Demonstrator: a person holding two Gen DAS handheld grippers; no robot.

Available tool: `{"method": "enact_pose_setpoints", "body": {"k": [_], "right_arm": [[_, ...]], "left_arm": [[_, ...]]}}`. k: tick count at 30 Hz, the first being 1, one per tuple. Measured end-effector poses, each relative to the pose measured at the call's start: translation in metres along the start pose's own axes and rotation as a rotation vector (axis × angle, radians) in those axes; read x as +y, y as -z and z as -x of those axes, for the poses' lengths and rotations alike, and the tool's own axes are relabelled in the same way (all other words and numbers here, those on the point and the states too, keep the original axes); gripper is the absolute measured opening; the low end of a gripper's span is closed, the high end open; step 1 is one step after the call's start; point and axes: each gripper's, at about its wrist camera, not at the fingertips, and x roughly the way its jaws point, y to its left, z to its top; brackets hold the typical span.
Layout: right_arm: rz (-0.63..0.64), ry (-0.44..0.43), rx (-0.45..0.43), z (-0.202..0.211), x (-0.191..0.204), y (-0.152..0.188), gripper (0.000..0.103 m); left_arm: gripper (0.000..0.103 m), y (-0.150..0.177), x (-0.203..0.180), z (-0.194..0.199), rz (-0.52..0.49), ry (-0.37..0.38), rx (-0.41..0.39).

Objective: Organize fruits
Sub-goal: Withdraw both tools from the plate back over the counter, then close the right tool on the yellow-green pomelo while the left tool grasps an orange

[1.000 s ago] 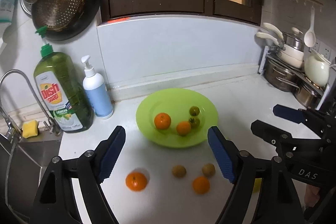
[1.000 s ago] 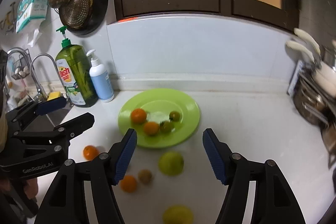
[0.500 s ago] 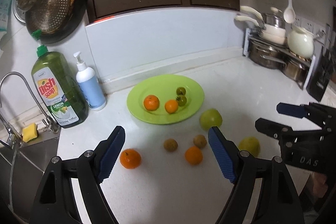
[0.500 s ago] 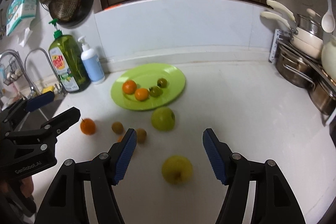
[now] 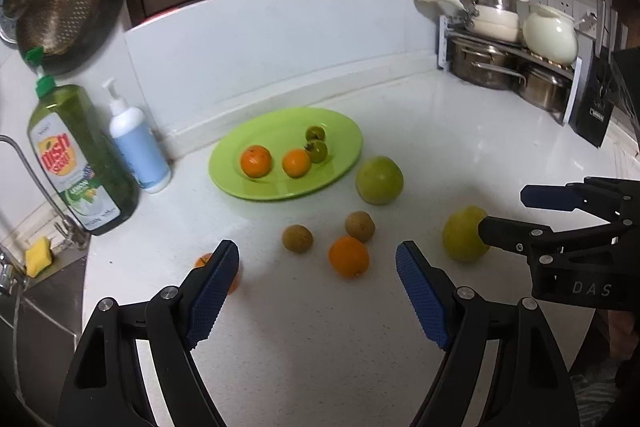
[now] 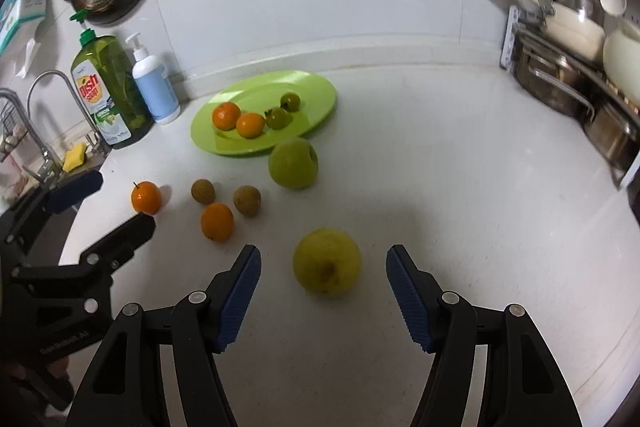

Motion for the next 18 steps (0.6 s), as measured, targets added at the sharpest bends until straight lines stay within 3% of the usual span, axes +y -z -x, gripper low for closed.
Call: {"method": "enact_pose_setpoints", "body": {"k": [15,18], "right_arm": [[-0.047,-0.009,0.116,-0.038,-0.007,0.009,0.065],[-0.053,-0.013,0.127,-0.043,-0.009,0.009,0.061]], "left_arm": [[0.076,0.007,-0.009,-0.048,-0.045,0.065,0.088],[0.073,0.007,-0.009,-0.058,-0.038,0.087,0.102]]}}
